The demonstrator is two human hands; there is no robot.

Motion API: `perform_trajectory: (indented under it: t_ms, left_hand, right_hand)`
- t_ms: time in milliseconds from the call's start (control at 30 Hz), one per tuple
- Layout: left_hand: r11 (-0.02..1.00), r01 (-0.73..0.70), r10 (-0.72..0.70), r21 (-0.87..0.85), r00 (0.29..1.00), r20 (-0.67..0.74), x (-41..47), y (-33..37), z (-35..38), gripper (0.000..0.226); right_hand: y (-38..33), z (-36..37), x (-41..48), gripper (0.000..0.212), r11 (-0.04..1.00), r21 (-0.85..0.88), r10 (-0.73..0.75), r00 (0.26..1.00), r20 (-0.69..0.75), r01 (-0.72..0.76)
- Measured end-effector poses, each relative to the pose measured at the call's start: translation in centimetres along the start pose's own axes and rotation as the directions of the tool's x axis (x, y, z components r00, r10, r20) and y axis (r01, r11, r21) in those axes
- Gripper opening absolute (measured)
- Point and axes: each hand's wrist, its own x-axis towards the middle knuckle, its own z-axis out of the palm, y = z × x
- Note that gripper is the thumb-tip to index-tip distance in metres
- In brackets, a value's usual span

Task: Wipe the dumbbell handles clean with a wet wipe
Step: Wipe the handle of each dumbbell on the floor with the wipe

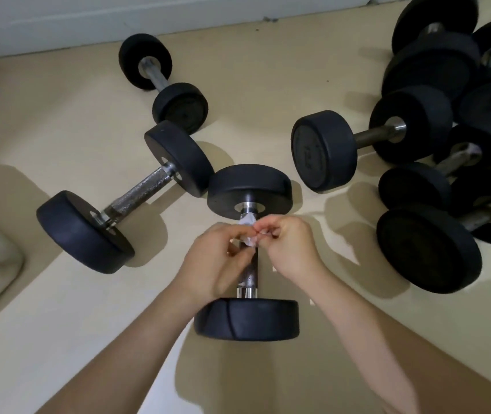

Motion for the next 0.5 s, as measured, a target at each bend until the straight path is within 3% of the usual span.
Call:
perform_trajectory:
  t_ms: [67,133,233,300,433,500]
  left_hand:
    - [0.996,0.048,-0.044,0.069,0.997,-0.061,0.8,-0.3,-0.1,0.008]
    - [0.998,0.068,-0.066,0.014,0.994,-0.084,0.2,-0.7,-0.3,0.009]
    - [0.993,0.108,-0.111,-0.054,0.992,-0.067,-2.0,-1.0,-0.2,0.016]
    - [0.992,0.113,-0.116,-0.055,0.991,-0.065,-3.7,-1.6,0.4,0.016]
    - [0.992,-0.041,0.040,-0.115,0.999,-0.019,-6.6,-2.3,0.8,0.033]
    - [0.994,-0.113,0.114,-0.011,0.987,0.118,-7.2,-2.5,0.3,0.052]
  right_hand:
    - [0.1,0.1,-1.0,0.023,1.000,0.009,0.014,0.993,0.117,-0.015]
    - [0.0,0.3,-1.6,0.025,1.000,-0.012,0.020,0.987,0.157,-0.019]
    - [-0.7,1.4,0.4,0.011,1.000,-0.021,0.010,0.998,-0.068,-0.011]
    - [-0.8,1.9,0.6,0.010,0.997,-0.077,-0.009,0.994,-0.105,0.001]
    - [0.2,1.0,-3.3,0.026,0.995,-0.100,0.002,0.981,0.192,0.017]
    - [0.2,1.1,-2.7,0.021,0.983,-0.165,-0.049,0.982,0.183,0.080]
